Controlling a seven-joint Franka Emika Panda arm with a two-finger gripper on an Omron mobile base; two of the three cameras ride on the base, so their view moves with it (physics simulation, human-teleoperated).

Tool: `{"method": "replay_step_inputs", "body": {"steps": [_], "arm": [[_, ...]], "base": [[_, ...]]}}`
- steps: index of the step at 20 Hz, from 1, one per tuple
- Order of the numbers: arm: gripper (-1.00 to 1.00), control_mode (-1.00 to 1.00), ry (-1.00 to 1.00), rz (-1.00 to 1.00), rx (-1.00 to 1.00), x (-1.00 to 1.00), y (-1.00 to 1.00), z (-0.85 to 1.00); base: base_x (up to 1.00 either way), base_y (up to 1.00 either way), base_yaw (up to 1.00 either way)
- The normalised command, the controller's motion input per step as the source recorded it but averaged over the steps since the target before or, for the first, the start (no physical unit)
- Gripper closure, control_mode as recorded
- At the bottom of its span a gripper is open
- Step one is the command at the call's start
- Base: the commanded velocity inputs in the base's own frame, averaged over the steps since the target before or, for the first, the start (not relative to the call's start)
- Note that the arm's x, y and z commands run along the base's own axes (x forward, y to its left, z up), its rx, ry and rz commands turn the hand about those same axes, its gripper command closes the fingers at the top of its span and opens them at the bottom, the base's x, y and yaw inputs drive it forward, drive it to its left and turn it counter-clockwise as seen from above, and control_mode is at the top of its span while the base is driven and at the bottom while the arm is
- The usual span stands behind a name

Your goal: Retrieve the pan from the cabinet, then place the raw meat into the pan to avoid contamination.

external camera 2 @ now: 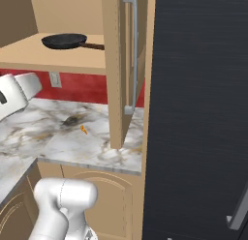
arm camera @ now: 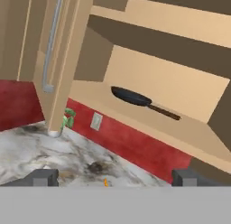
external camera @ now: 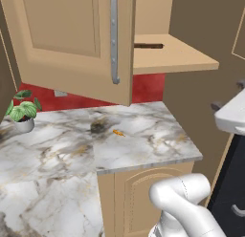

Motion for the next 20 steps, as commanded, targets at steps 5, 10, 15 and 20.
{"method": "replay_step_inputs", "body": {"steps": [5, 10, 15, 20], "arm": [[-1.0, -1.0, 0.0, 0.0, -0.4, 0.15, 0.0, -0.05], [-1.0, -1.0, -0.05, 0.02, -0.37, 0.18, -0.1, -0.1], [-1.0, -1.0, -0.17, 0.12, -0.27, 0.18, -0.3, -0.22], [-1.0, -1.0, -0.32, 0.15, -0.29, 0.12, -0.06, -0.39]], "base": [[0.0, 0.0, 0.0], [0.0, 0.0, 0.0], [0.0, 0.0, 0.0], [0.0, 0.0, 0.0]]}}
